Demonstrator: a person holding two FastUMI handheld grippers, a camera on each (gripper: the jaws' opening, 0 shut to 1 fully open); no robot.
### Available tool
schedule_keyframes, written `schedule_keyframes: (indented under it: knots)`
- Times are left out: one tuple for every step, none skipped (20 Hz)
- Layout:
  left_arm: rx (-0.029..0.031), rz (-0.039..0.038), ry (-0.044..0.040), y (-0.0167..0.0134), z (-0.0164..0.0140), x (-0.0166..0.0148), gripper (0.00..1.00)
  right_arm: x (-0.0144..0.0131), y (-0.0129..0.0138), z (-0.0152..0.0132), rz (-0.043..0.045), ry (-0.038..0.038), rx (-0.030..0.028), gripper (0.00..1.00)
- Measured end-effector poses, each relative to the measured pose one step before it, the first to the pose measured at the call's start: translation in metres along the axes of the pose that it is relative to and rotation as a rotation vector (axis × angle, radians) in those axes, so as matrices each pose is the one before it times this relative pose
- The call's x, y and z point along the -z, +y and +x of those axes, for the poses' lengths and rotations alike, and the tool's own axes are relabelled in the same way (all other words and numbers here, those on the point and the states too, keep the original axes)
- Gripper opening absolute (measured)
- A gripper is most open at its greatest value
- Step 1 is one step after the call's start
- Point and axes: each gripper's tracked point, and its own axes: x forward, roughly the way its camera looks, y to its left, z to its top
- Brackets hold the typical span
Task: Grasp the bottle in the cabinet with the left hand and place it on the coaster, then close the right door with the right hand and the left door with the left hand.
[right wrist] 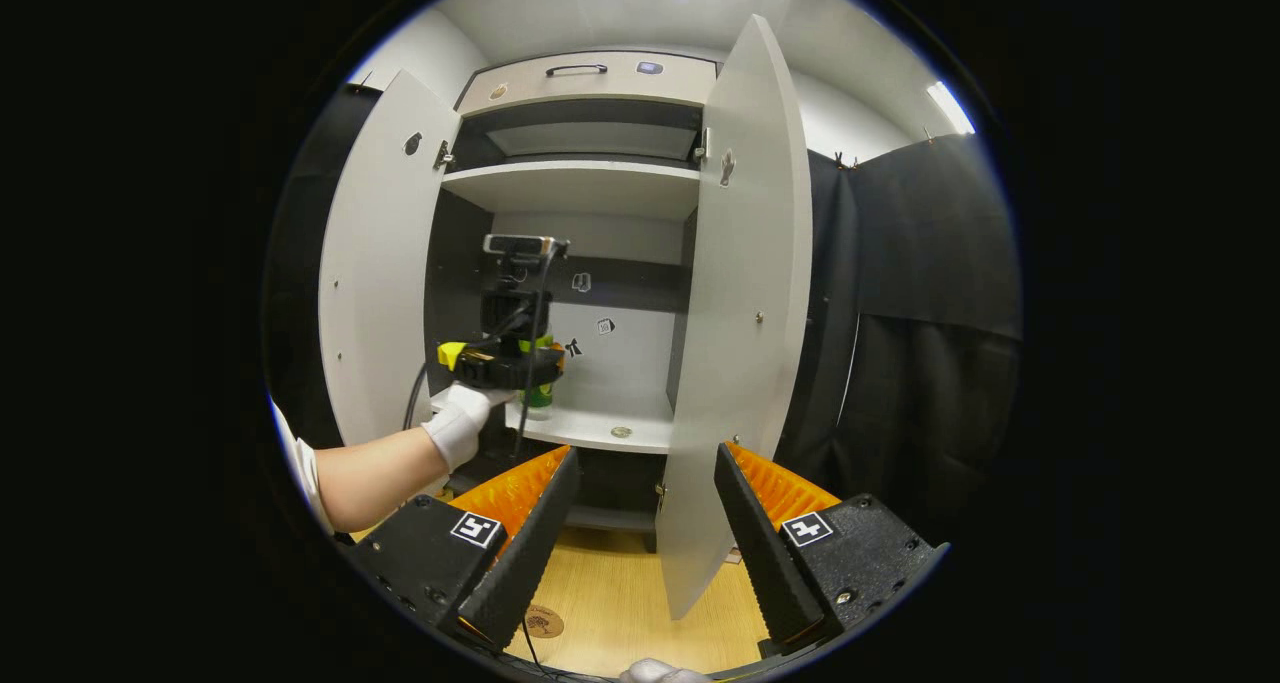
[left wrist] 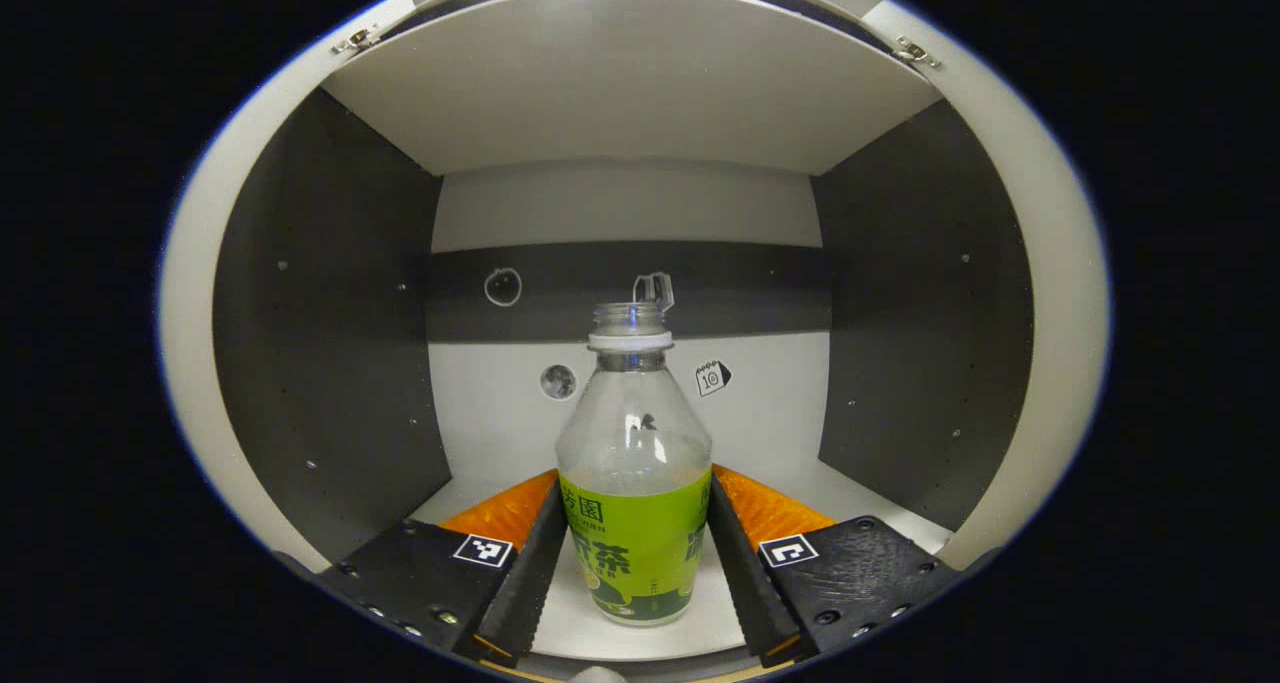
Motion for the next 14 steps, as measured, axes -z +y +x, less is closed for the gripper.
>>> schedule_keyframes:
  knots:
    - [0.00838, 0.00327, -0.01762, -0.00011, -0.01369, -0.00603, 0.75, 0.00189, -0.00253, -0.00083, 0.00474, 0.00139, 0.00018, 0.84]
    - [0.00549, 0.00122, -0.01412, 0.0017, -0.01718, -0.00297, 0.74, 0.00208, -0.00186, -0.00073, 0.00443, 0.00345, -0.00117, 0.84]
    - [-0.00068, -0.00012, -0.01089, 0.0016, -0.01807, -0.00112, 0.78, 0.00226, -0.00276, -0.00155, 0.00476, 0.00266, -0.00054, 0.84]
    - [-0.00045, -0.00435, -0.01291, 0.00006, -0.02378, 0.00116, 0.78, 0.00092, -0.00195, -0.00205, 0.00559, -0.0017, -0.00463, 0.84]
    - [0.00353, -0.00453, -0.01221, 0.00125, -0.02066, 0.00248, 0.78, 0.00052, -0.00178, -0.00283, 0.0095, -0.00362, -0.0047, 0.84]
    - [0.0007, -0.00088, -0.00049, 0.00136, -0.01944, 0.00667, 0.75, 0.00066, -0.00242, -0.00196, 0.00704, -0.00153, -0.00171, 0.84]
    - [-0.00378, -0.00208, 0.0045, 0.00081, -0.01844, 0.00822, 0.74, 0.00179, -0.00285, -0.00243, 0.00086, 0.0029, 0.0013, 0.84]
    - [-0.00052, -0.00856, 0.0106, 0.00167, -0.01689, 0.00872, 0.74, 0.00157, -0.00327, -0.00191, -0.00165, 0.00357, 0.00166, 0.84]
    - [0.0069, -0.01149, 0.00746, -0.00039, -0.01555, 0.00828, 0.74, 0.00206, -0.00217, -0.00199, 0.0008, 0.00443, 0.00151, 0.84]
    - [0.00752, -0.01069, 0.00378, -0.00145, -0.01402, 0.00743, 0.74, 0.00174, -0.00101, -0.00191, 0.0027, 0.00215, -0.00127, 0.84]
    - [0.00756, 0.0044, 0.00101, -0.00176, -0.01256, 0.00869, 0.75, 0.00304, -0.00178, -0.00112, -0.00084, 0.00599, 0.00225, 0.84]
    - [0.00678, 0.01803, 0.0106, -0.00262, -0.01115, 0.01156, 0.74, 0.00336, -0.00109, -0.00095, -0.00276, 0.00783, -0.00118, 0.84]
    - [0.00957, 0.01474, 0.00688, -0.00414, -0.00902, 0.01115, 0.74, 0.00379, -0.00039, -0.00116, -0.00395, 0.00901, -0.00163, 0.84]
    - [0.01189, 0.0069, 0.00414, -0.00361, -0.00767, 0.0104, 0.75, 0.00343, -0.0008, -0.00066, -0.00043, 0.01037, -0.00285, 0.84]
